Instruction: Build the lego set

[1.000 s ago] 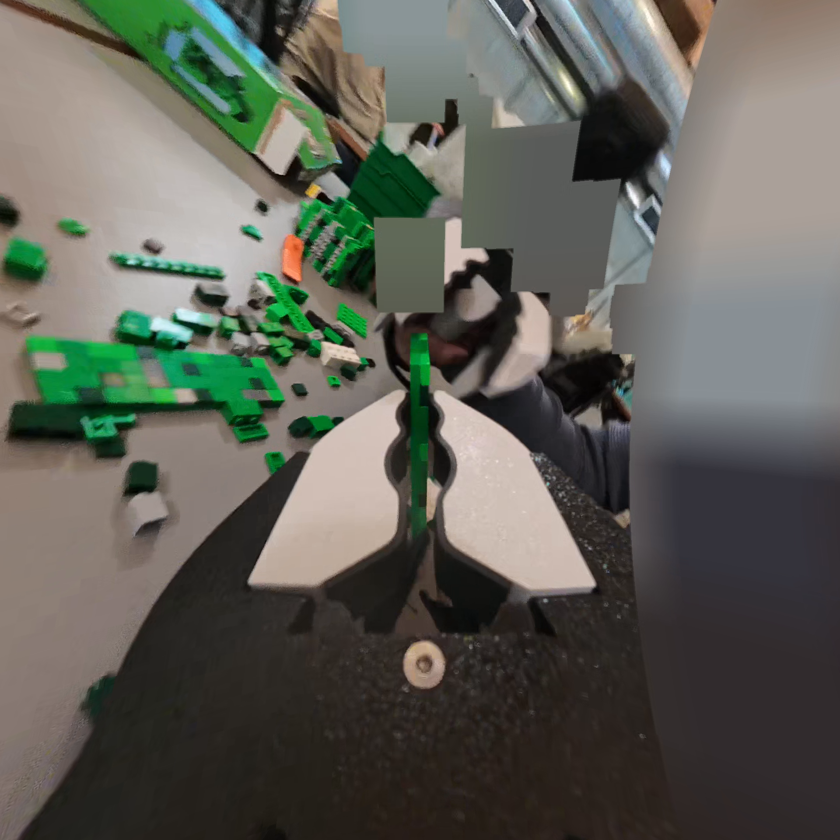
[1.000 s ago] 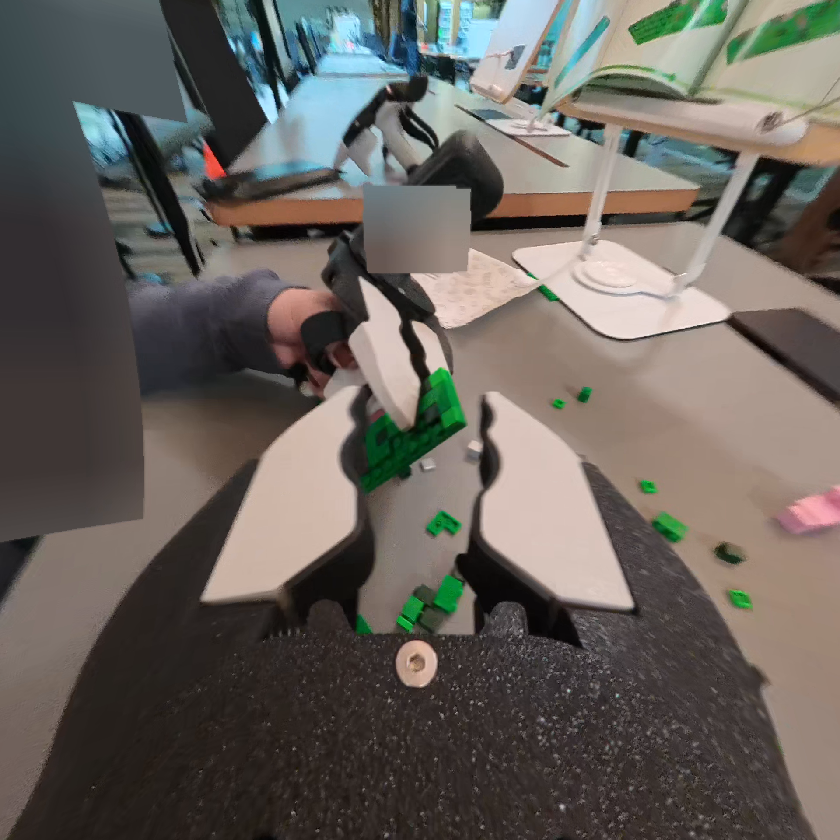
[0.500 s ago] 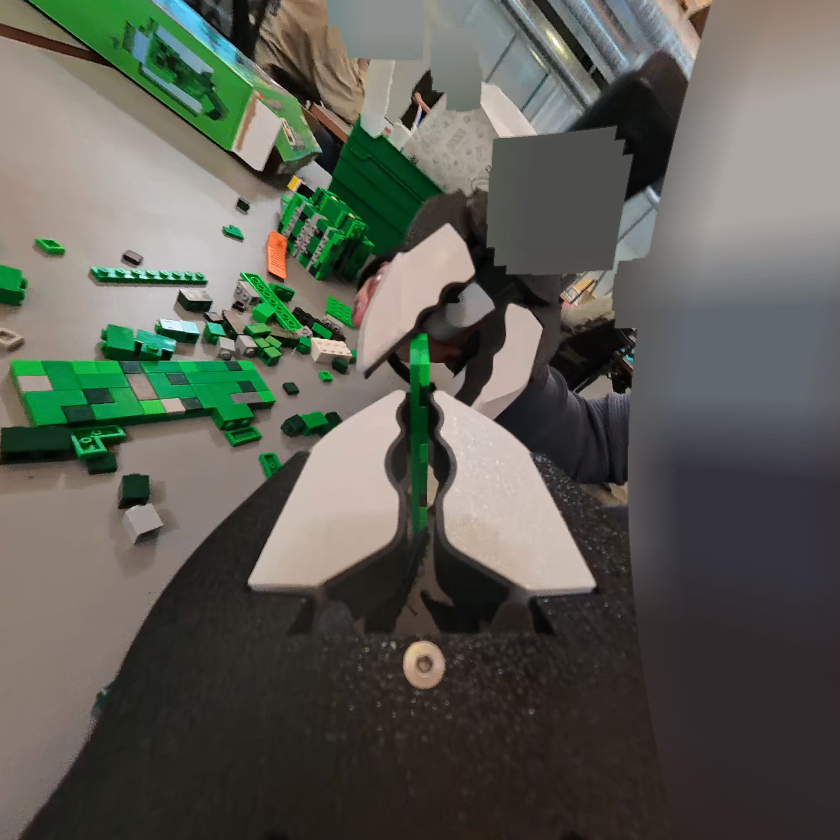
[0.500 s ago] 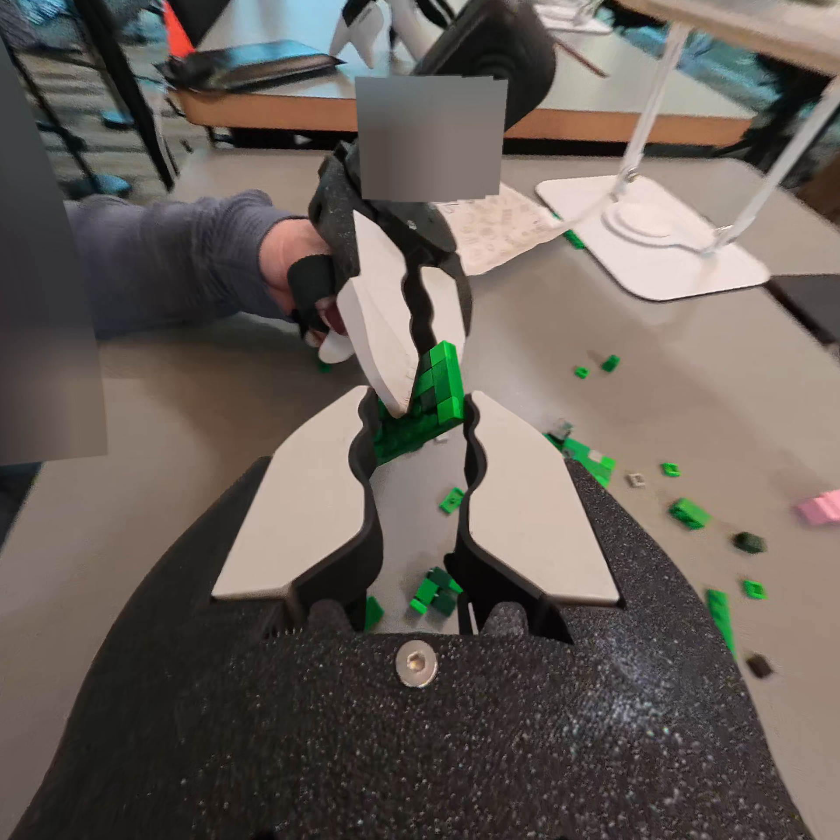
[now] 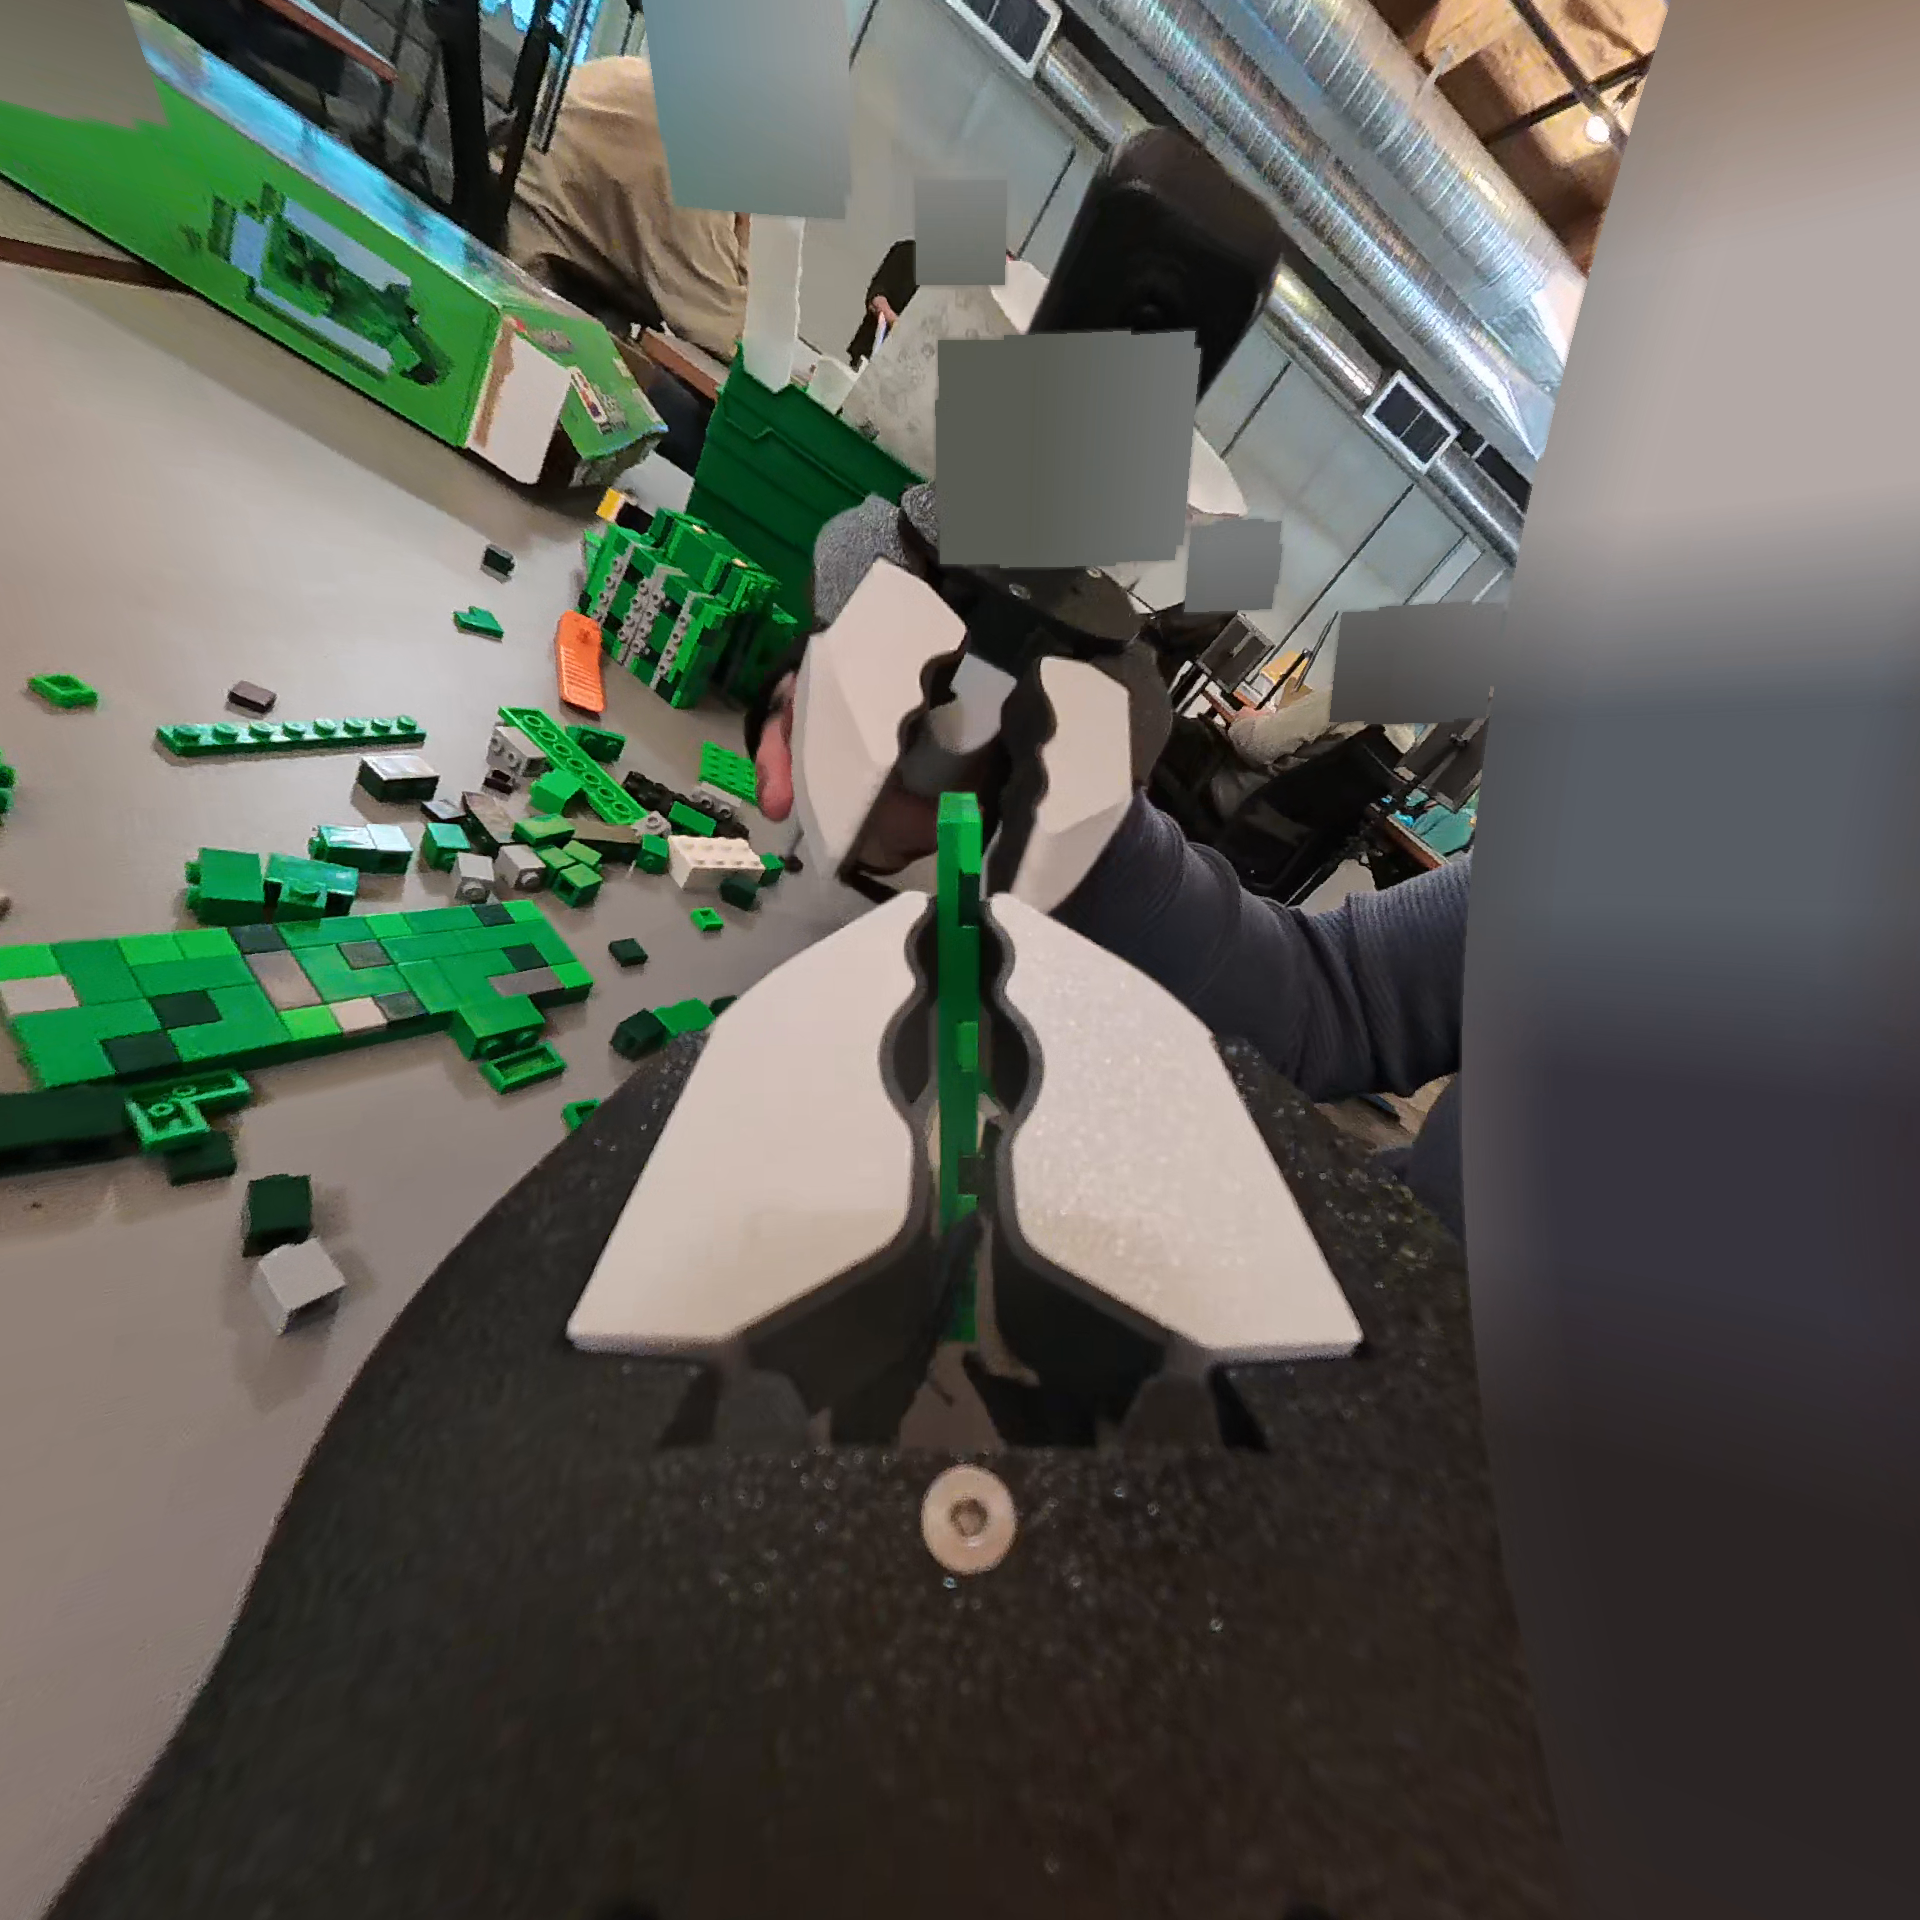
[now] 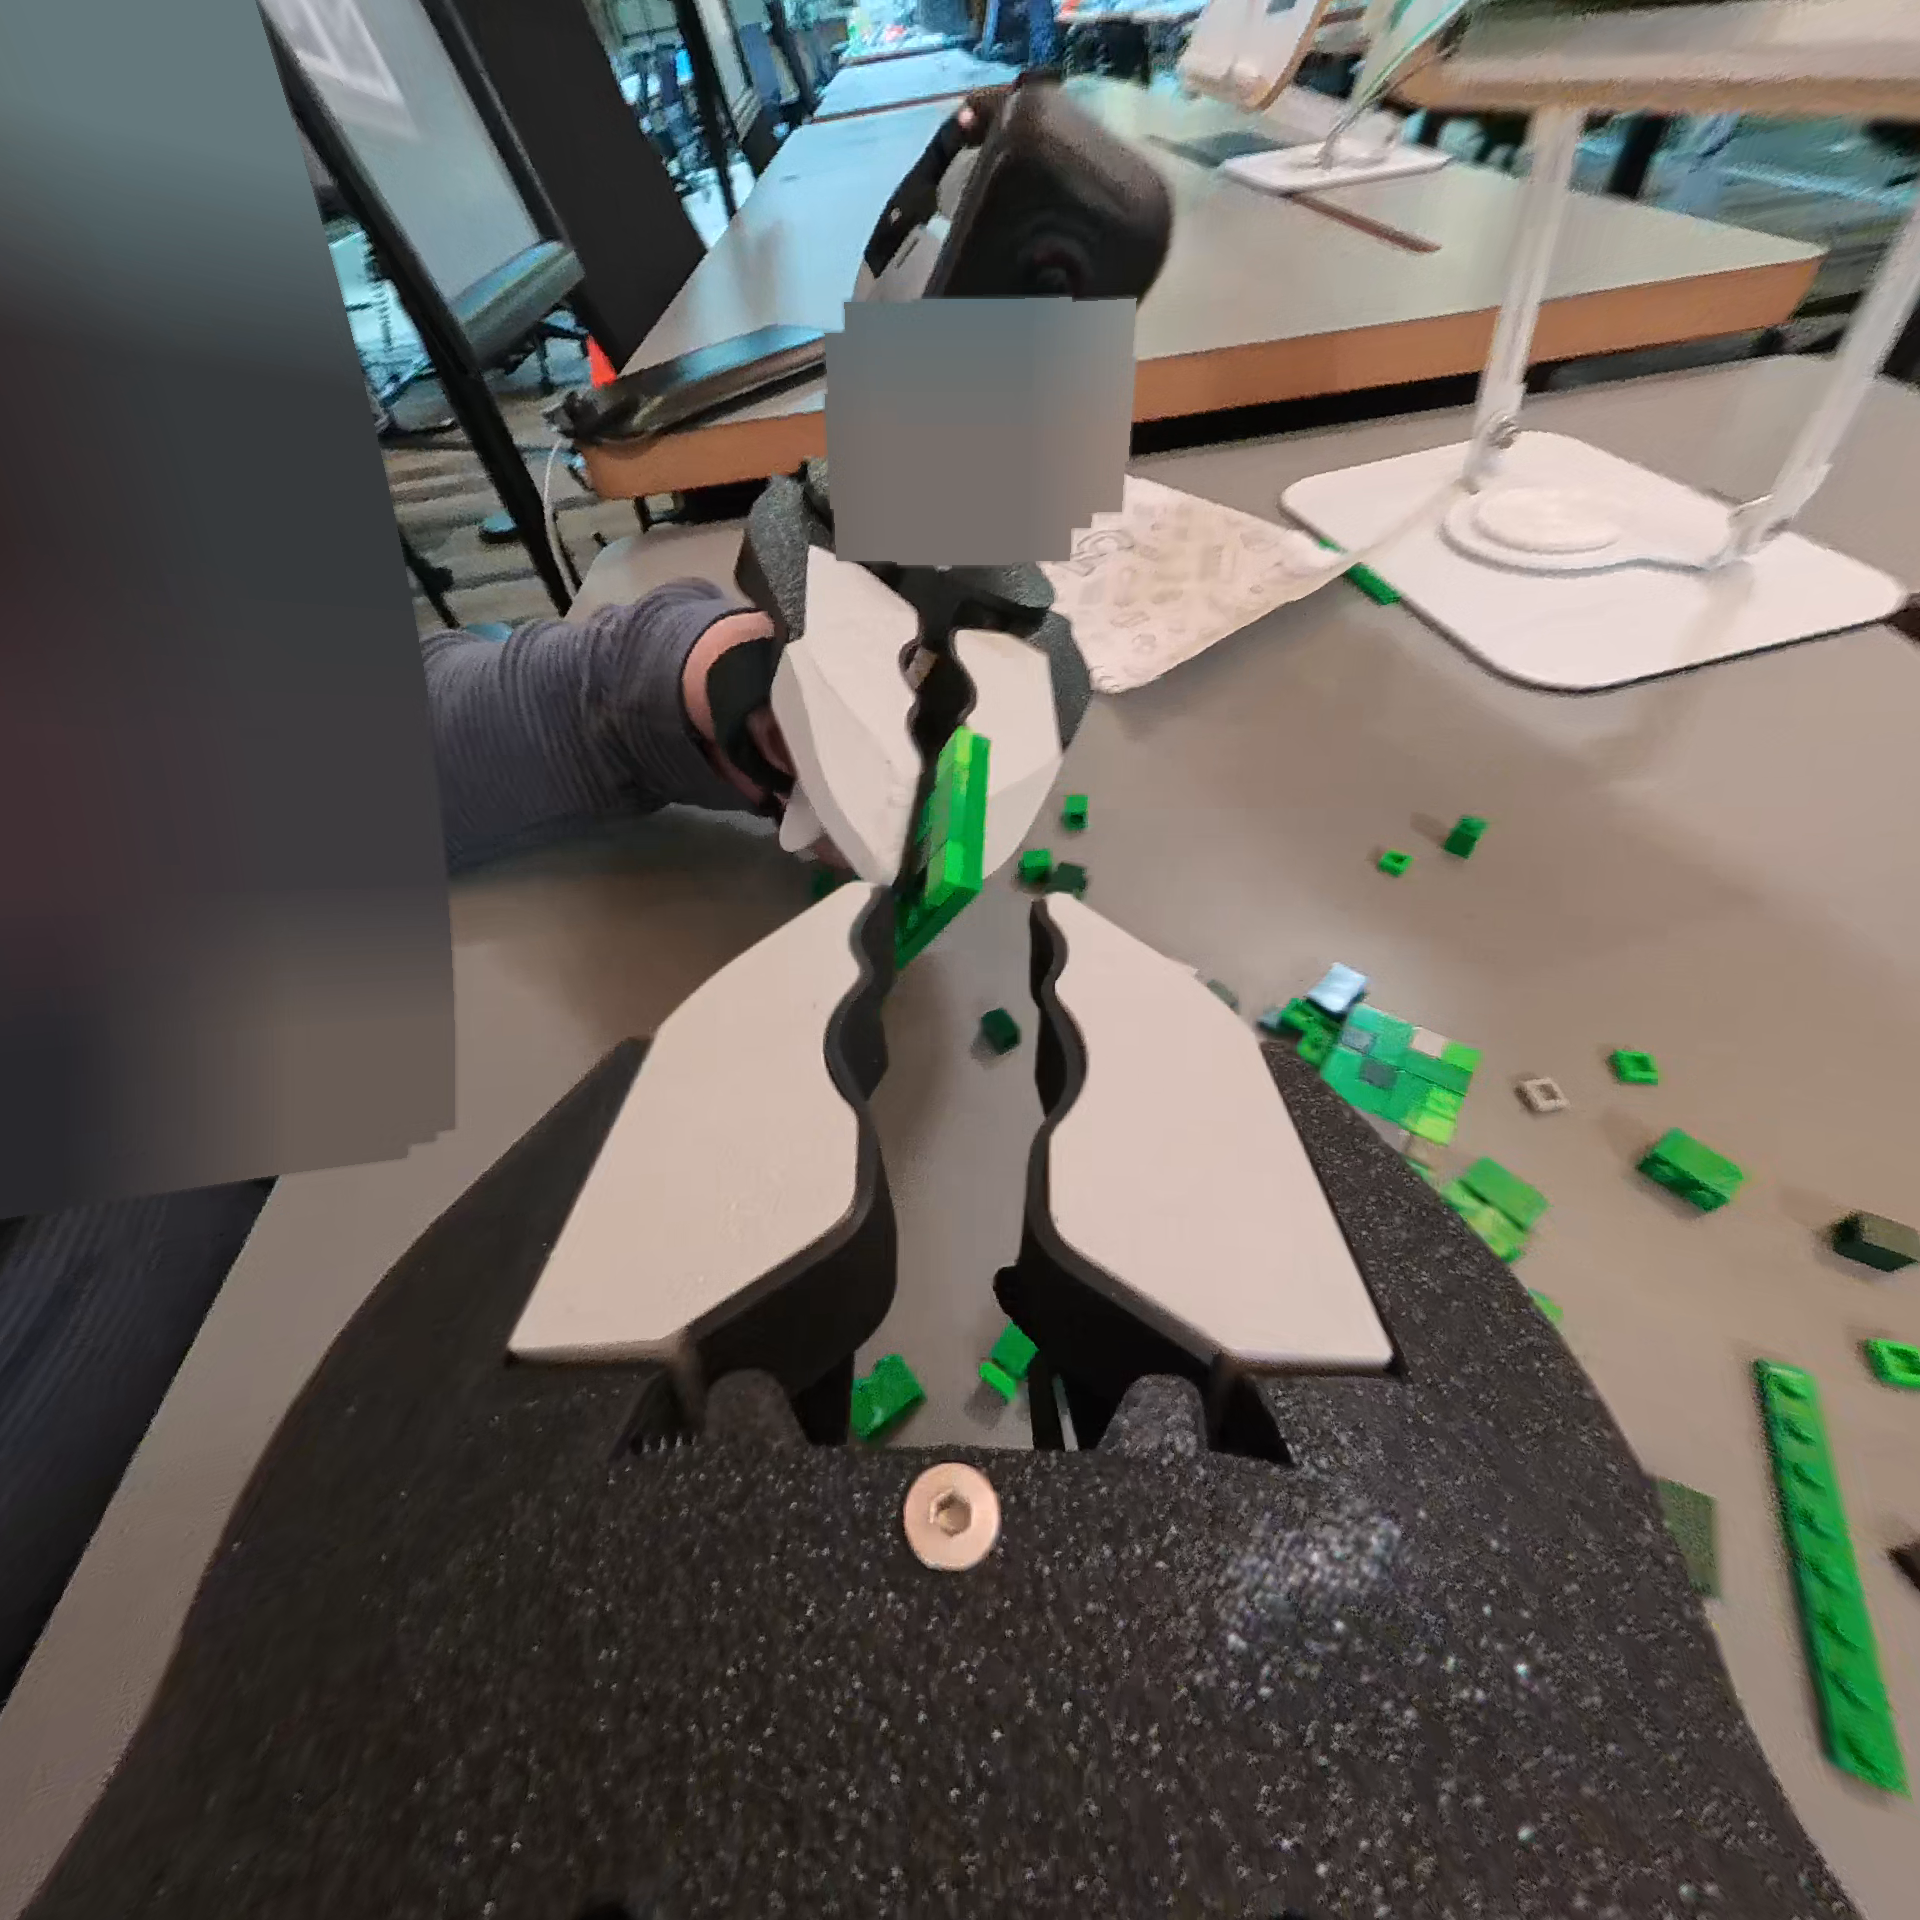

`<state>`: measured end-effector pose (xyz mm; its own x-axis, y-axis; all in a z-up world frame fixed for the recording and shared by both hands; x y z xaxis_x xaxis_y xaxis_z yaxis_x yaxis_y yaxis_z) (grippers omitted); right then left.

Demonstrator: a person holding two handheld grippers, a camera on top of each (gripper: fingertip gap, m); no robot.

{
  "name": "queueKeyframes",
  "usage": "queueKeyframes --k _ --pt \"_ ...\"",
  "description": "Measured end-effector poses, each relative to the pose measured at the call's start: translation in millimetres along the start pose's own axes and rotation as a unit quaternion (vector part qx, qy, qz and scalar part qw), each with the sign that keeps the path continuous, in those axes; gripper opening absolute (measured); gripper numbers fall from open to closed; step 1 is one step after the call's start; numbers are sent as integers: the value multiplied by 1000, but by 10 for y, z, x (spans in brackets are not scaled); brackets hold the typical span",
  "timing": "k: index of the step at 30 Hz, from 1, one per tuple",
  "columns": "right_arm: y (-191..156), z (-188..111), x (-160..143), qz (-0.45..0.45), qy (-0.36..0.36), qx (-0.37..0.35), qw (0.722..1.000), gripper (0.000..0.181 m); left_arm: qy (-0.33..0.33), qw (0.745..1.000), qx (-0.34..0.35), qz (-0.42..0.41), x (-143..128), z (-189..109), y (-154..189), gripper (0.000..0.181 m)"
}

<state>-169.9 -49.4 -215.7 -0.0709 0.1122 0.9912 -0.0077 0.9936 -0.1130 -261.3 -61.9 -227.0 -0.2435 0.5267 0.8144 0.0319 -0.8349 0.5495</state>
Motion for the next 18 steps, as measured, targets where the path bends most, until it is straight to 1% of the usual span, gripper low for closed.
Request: queueKeyframes --k 3,5,7,10,12,15,18 --pt "35 -53 86 -41 25 -31 998 19 -7 1000 22 0 -10 -15 -46 6" --pt "48 -78 93 -78 10 -55 995 17 -13 1000 24 -4 -27 -8 -55 6" --pt "23 -84 83 -78 0 -48 996 14 -19 999 26 2 -44 0 -58 6" --pt "3 -95 71 -36 6 -19 999 11 -26 999 18 10 -61 16 -36 5" --pt "3 -105 56 -23 6 -9 1000 11 -29 999 14 7 -73 21 -33 6" --pt "-15 -101 43 -43 -3 -7 999 13 -27 1000 14 4 -73 24 -38 5" --pt "-19 -84 43 -78 -15 -22 997 13 -25 999 22 -7 -74 14 -65 6"
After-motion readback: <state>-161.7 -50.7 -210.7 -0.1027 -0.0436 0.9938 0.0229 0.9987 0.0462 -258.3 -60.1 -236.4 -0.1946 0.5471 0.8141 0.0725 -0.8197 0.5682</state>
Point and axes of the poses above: each gripper's, where its closed fingertips meet, z out along the fingers, x out of its top, y = z × x across the jaws, the point moved 5 cm from there along -z, back along the fingers, and after that the axes turned 12 degrees about y, right-handed, at the moved point
